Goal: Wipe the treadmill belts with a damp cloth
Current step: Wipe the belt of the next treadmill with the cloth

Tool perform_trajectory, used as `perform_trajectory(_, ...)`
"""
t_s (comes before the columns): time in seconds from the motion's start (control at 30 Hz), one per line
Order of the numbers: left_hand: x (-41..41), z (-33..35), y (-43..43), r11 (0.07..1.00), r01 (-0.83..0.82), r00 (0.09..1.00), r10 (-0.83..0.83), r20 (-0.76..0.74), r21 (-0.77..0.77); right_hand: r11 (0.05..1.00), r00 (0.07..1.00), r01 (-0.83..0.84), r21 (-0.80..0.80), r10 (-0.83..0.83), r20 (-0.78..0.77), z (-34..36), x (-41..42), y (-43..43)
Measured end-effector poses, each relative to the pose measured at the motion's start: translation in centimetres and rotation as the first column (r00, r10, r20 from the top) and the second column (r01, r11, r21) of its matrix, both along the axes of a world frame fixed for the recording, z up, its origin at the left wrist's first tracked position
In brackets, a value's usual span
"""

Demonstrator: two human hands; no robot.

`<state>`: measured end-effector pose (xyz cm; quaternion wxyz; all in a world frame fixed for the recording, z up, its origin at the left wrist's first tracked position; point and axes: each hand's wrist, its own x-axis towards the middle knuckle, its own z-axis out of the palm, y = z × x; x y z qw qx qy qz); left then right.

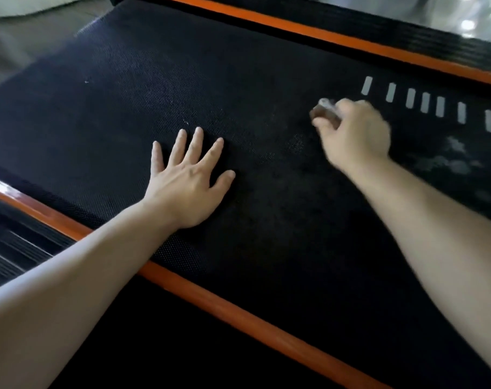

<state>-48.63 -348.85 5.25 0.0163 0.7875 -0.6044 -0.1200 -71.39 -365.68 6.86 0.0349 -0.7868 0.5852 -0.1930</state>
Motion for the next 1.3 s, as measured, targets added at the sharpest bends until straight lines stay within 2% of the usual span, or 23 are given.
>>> perform_trajectory(0.07, 0.0, -0.1, 0.0, 1.000, 0.011, 1.000, -0.011, 0.004, 0.012, 0.988, 0.987, -0.156, 0.012, 0.155, 0.030, -0.3, 1.3, 4.8)
perform_trajectory(0.13, 0.1, -0.3, -0.1, 1.000, 0.012, 1.000, -0.012, 0.011, 0.012, 0.932, 0.934, -0.355, 0.066, 0.351, 0.073, -0.5, 1.1, 9.8)
perform_trajectory(0.2, 0.0, -0.3, 0.0, 1.000, 0.010, 1.000, -0.010, 0.010, 0.009, 0.899, 0.901, -0.433, 0.072, 0.430, 0.052, -0.4, 0.3, 11.1)
perform_trajectory(0.27, 0.0, -0.3, 0.0, 1.000, 0.011, 1.000, -0.011, 0.010, 0.012, 0.931, 0.931, -0.365, 0.006, 0.365, -0.013, -0.7, 0.1, 8.2)
perform_trajectory(0.37, 0.0, -0.4, 0.0, 1.000, 0.015, 1.000, -0.015, 0.012, 0.008, 0.999, 0.999, -0.037, -0.015, 0.037, 0.017, -0.5, 0.7, 3.5)
perform_trajectory(0.4, 0.0, -0.5, 0.0, 1.000, 0.015, 1.000, -0.015, 0.018, 0.002, 1.000, 1.000, -0.010, -0.016, 0.010, 0.023, -0.6, 1.4, 3.6)
perform_trajectory(0.43, -0.1, -0.5, 0.0, 1.000, 0.017, 1.000, -0.017, 0.024, -0.004, 0.998, 0.998, -0.055, -0.024, 0.055, 0.015, -0.8, 2.1, 4.6)
perform_trajectory(0.53, -0.3, -0.5, 0.0, 0.999, 0.024, 0.999, -0.023, 0.045, -0.028, 0.943, 0.943, -0.330, -0.037, 0.331, 0.027, -1.0, 2.6, 9.0)
perform_trajectory(0.6, -0.4, -0.5, 0.0, 0.999, 0.028, 0.999, -0.026, 0.046, -0.031, 0.925, 0.926, -0.378, -0.036, 0.377, -0.020, -0.6, 2.3, 7.7)
perform_trajectory(0.67, -0.4, -0.6, 0.0, 0.999, 0.027, 0.999, -0.026, 0.036, -0.030, 0.969, 0.969, -0.243, -0.048, 0.240, -0.063, -0.5, 3.3, 3.7)
perform_trajectory(0.73, -0.4, -0.6, 0.0, 0.999, 0.026, 0.999, -0.025, 0.033, -0.039, 0.998, 0.998, -0.051, -0.026, 0.050, -0.042, -0.4, 4.5, 0.3)
perform_trajectory(0.8, -0.3, -0.6, -0.1, 0.999, 0.022, 0.999, -0.021, 0.025, -0.038, 1.000, 0.999, 0.006, -0.023, -0.007, -0.036, -0.3, 6.1, 0.3)
perform_trajectory(0.87, -0.2, -0.5, -0.1, 0.999, 0.010, 1.000, -0.010, 0.009, -0.038, 0.987, 0.986, -0.163, -0.013, 0.163, -0.032, -0.3, 7.2, 3.1)
perform_trajectory(0.93, -0.2, -0.5, -0.2, 0.999, 0.002, 1.000, -0.002, 0.002, -0.039, 0.906, 0.907, -0.422, 0.019, 0.422, 0.014, -0.5, 6.9, 6.5)
perform_trajectory(1.0, -0.2, -0.5, -0.2, 0.999, 0.003, 1.000, -0.003, -0.001, -0.037, 0.831, 0.831, -0.554, 0.051, 0.555, -0.017, -0.3, 6.0, 6.5)
perform_trajectory(1.07, -0.1, -0.5, -0.2, 1.000, 0.010, 1.000, -0.010, -0.008, -0.026, 0.890, 0.888, -0.455, -0.009, 0.454, -0.077, -0.2, 6.3, 2.4)
perform_trajectory(1.13, -0.1, -0.5, -0.1, 0.999, 0.019, 1.000, -0.020, -0.012, -0.026, 0.981, 0.980, -0.192, -0.024, 0.190, -0.062, 0.0, 6.8, -2.5)
perform_trajectory(1.17, -0.1, -0.6, -0.1, 0.999, 0.021, 1.000, -0.022, -0.008, -0.036, 0.996, 0.996, -0.085, -0.016, 0.084, -0.035, 0.1, 7.0, -3.9)
perform_trajectory(1.2, -0.1, -0.6, -0.1, 0.999, 0.021, 1.000, -0.021, -0.004, -0.046, 0.999, 0.999, -0.045, -0.017, 0.044, -0.027, 0.0, 7.5, -4.2)
perform_trajectory(1.23, -0.2, -0.7, -0.1, 0.998, 0.021, 1.000, -0.021, 0.001, -0.053, 0.998, 0.997, -0.069, -0.014, 0.068, -0.032, 0.0, 8.0, -3.6)
perform_trajectory(1.3, -0.3, -0.6, -0.2, 0.998, 0.017, 1.000, -0.016, 0.018, -0.056, 0.969, 0.969, -0.248, -0.002, 0.248, -0.005, -0.2, 8.1, -0.3)
